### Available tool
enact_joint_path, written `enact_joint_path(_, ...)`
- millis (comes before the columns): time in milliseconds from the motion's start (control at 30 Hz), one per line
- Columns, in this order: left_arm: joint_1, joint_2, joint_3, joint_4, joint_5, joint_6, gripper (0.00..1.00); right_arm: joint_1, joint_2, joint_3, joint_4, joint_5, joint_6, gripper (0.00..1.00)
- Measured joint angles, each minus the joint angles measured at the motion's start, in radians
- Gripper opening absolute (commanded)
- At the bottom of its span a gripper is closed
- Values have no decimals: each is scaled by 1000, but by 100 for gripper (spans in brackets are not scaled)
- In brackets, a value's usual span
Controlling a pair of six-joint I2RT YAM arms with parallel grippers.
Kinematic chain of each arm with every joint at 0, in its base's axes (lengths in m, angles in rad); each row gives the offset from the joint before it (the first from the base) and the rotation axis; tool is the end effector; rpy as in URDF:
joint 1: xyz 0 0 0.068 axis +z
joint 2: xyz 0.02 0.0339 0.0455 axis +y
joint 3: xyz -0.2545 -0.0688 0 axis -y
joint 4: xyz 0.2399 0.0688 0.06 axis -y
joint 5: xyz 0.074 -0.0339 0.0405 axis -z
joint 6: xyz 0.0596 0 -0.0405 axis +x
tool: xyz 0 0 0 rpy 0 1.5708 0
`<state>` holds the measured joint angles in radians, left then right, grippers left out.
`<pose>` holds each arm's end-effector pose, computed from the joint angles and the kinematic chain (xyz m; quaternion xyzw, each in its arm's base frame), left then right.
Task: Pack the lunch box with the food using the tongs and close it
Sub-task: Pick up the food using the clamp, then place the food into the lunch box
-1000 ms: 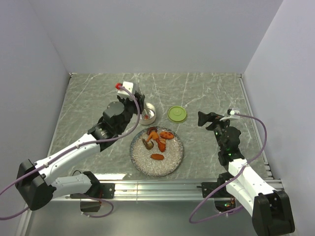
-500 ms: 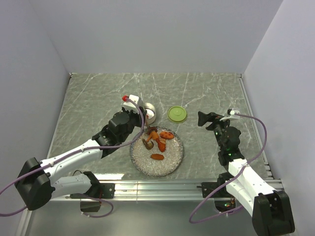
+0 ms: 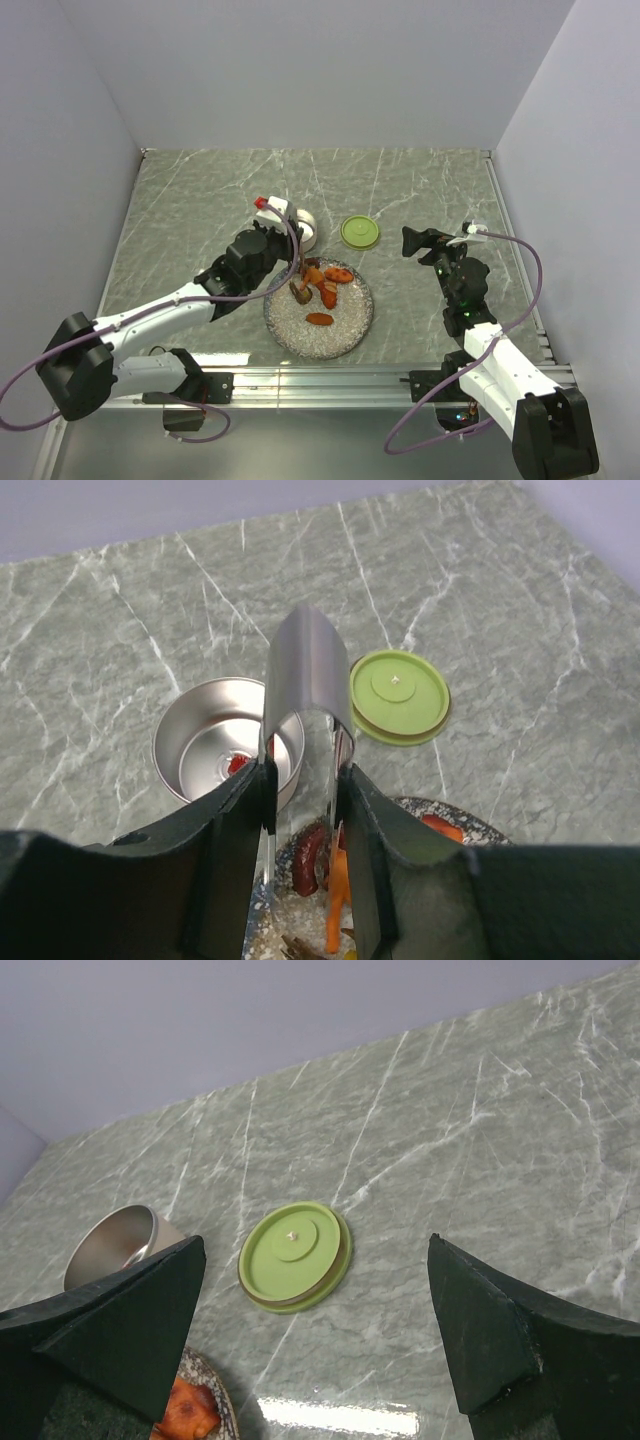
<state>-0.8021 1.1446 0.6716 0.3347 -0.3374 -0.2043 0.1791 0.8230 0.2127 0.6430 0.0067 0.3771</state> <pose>0.2121 -0.1909 0.2714 0.1136 0.7431 -0.2012 0.6281 0.2081 0.0373 0.2161 0.0711 0.6918 0.1950 0.6916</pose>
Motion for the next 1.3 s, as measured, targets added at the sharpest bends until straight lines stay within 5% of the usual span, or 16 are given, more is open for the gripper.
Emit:
enact_joint_path(200, 0, 56, 0, 60, 8, 0, 40, 0, -2, 0, 0, 0, 0, 98)
enact_joint_path(500, 0, 71, 0, 74, 25, 8, 18, 0, -2, 0, 0, 0, 0, 98)
enact_joint_path(1300, 0, -55, 24, 32, -37, 47, 17, 0, -2, 0, 0, 0, 0, 98)
